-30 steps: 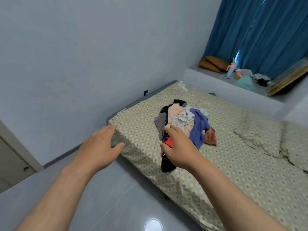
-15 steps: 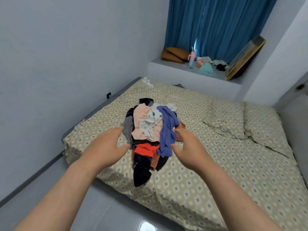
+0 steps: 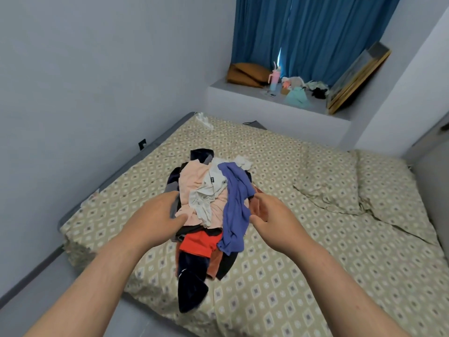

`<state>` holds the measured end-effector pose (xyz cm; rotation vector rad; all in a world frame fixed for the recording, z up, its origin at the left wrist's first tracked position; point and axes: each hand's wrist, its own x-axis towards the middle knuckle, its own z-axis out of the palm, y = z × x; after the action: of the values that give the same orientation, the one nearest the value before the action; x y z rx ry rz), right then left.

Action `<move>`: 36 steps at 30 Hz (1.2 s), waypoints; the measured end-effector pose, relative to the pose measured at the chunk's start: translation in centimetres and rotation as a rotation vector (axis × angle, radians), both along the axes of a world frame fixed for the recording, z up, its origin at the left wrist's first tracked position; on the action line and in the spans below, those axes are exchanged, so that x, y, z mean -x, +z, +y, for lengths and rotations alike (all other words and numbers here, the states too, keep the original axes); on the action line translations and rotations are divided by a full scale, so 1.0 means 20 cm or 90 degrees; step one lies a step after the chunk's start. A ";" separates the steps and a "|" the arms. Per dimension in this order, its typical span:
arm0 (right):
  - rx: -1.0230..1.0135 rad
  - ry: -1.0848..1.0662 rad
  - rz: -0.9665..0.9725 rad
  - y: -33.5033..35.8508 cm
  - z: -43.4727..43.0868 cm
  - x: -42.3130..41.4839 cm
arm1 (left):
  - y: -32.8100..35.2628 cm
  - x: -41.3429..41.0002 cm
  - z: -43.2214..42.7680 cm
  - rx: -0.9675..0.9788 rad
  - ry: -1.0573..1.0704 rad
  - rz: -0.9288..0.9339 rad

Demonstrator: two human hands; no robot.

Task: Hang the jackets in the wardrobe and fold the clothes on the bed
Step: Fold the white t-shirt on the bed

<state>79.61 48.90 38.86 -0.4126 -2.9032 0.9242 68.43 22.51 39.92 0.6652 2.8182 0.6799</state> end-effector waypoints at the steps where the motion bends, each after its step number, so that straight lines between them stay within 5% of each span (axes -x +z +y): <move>1: 0.003 -0.002 -0.008 -0.02 0.02 0.06 | -0.03 0.07 0.03 -0.006 -0.006 -0.003; 14: 0.109 -0.080 -0.186 -0.53 0.20 1.12 | -0.68 1.31 0.32 -0.002 -0.053 -0.230; 21: 0.276 -0.201 -0.290 -1.02 0.26 1.63 | -1.23 1.83 0.50 0.062 -0.031 -0.367; 36: 0.433 -0.408 -0.357 -1.80 0.27 2.34 | -1.99 2.19 0.87 -0.056 0.007 -0.492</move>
<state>32.81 54.26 2.79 -1.7492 -2.4055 1.8305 24.61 39.91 0.12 0.2981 2.0879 0.8404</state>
